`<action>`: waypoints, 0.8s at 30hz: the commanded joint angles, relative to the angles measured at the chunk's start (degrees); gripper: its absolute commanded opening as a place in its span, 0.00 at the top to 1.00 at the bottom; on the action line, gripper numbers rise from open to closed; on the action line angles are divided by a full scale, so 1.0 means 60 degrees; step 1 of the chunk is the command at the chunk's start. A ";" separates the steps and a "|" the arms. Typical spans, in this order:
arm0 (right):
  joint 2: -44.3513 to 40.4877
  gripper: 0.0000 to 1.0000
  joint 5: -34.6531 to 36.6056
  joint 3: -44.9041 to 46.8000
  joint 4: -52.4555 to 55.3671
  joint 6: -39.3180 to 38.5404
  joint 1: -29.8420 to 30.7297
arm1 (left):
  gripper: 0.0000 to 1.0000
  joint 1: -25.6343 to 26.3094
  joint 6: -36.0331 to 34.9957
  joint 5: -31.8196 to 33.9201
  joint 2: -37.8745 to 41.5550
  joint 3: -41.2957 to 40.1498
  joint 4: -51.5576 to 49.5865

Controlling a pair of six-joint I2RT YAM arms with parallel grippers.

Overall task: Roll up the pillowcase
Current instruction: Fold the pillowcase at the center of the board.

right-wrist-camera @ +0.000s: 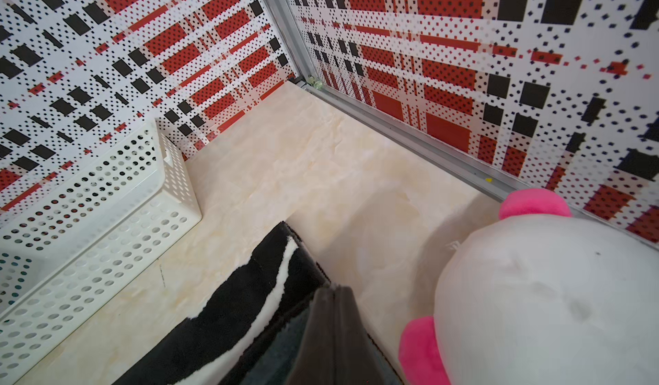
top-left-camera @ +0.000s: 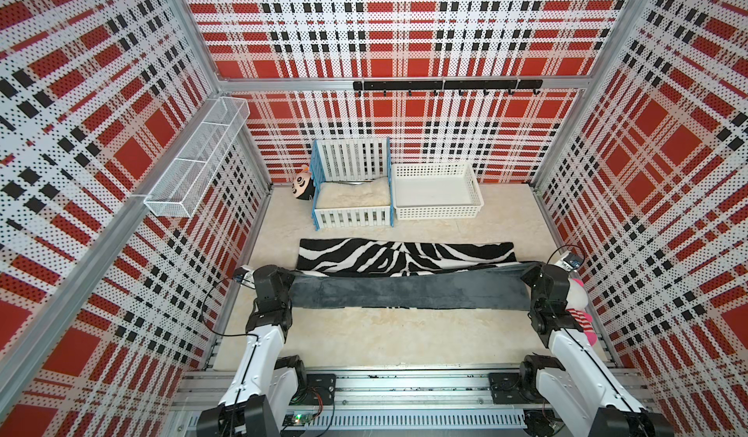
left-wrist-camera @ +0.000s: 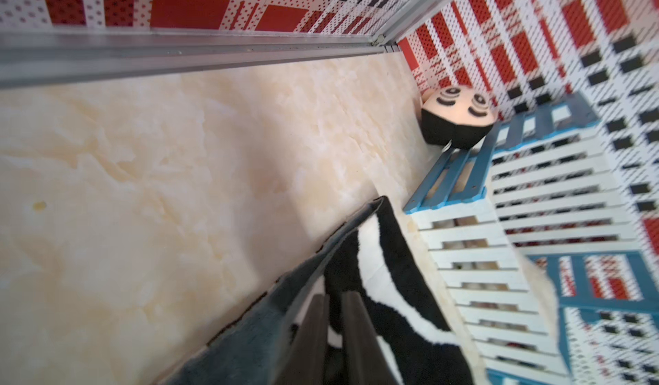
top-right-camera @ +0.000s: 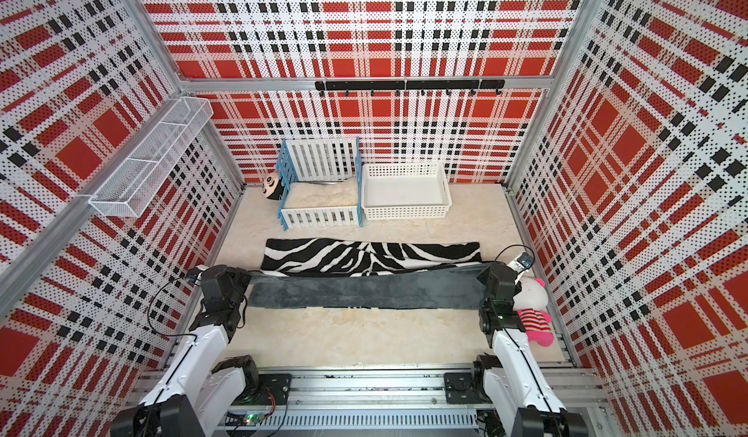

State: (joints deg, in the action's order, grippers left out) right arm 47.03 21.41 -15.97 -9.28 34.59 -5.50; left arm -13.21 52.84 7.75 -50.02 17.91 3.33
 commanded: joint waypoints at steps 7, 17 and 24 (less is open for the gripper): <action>-0.0922 0.32 0.0439 -0.0478 0.1751 0.0402 -0.0109 | 0.41 0.0594 0.0276 0.0957 0.1262 0.0222 -0.1489; 0.0374 0.30 -0.1062 -0.2186 0.3510 -0.0150 -0.0109 | 0.49 0.0810 -0.0075 0.0891 0.0750 0.0573 -0.1610; 0.1900 0.34 -0.1556 -0.3174 0.4839 -0.0041 -0.0076 | 0.56 0.0873 -0.0435 -0.0048 -0.0984 0.1246 -0.3312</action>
State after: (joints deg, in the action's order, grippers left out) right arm 57.47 13.76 -33.82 14.09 34.57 -5.80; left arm -8.19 52.18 9.96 -53.91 23.22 -9.93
